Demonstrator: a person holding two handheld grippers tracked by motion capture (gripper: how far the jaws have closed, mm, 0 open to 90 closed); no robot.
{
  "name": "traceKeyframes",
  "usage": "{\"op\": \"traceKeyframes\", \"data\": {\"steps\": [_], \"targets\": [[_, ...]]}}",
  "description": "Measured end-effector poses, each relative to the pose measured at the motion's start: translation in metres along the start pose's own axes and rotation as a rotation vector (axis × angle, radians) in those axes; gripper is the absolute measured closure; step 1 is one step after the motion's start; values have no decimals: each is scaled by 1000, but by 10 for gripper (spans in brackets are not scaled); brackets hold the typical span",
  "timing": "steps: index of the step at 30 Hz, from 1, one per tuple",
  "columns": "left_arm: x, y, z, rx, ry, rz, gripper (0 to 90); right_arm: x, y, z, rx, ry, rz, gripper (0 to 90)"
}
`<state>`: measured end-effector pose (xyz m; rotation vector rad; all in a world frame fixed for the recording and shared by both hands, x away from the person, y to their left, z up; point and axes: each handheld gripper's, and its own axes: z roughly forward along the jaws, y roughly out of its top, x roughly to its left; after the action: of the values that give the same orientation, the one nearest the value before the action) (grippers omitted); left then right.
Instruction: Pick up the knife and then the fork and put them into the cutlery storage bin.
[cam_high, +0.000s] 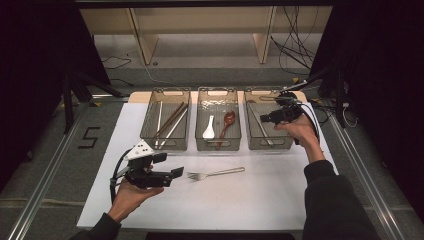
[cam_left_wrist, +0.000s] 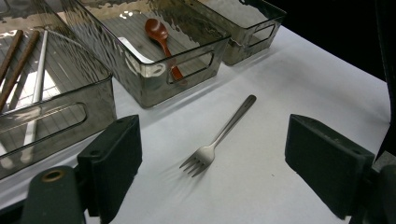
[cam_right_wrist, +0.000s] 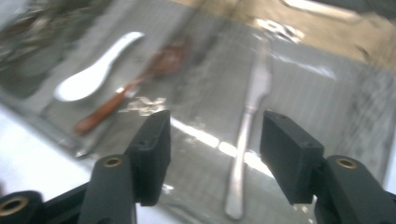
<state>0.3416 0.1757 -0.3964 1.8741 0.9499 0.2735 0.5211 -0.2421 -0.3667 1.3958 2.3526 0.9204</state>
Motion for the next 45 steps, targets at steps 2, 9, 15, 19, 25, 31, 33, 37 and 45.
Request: {"op": "traceKeyframes", "data": {"steps": [2,9,15,19,25,31,33,37,45], "targets": [[0,0,0,1,2,0,177,14,0,-7,-27,36,-56,417],[0,-1,0,3,6,2,175,62,-11,-25,-82,161,-217,385],[0,-1,0,3,8,0,172,82,-33,-17,-71,203,-251,377],[0,-1,0,-1,8,5,172,88,-44,-11,-66,188,-234,392],[-1,-1,0,-4,12,15,172,95,-58,0,-52,169,-253,541],[-1,-1,-1,-12,11,13,172,102,-71,20,-21,159,-259,736],[-1,-1,-1,-14,10,13,172,103,-74,27,-8,152,-261,794],[0,-1,-1,-9,11,20,172,104,-79,40,24,149,-267,890],[-1,-1,-1,-6,14,21,172,109,-88,61,98,140,-279,900]]}}
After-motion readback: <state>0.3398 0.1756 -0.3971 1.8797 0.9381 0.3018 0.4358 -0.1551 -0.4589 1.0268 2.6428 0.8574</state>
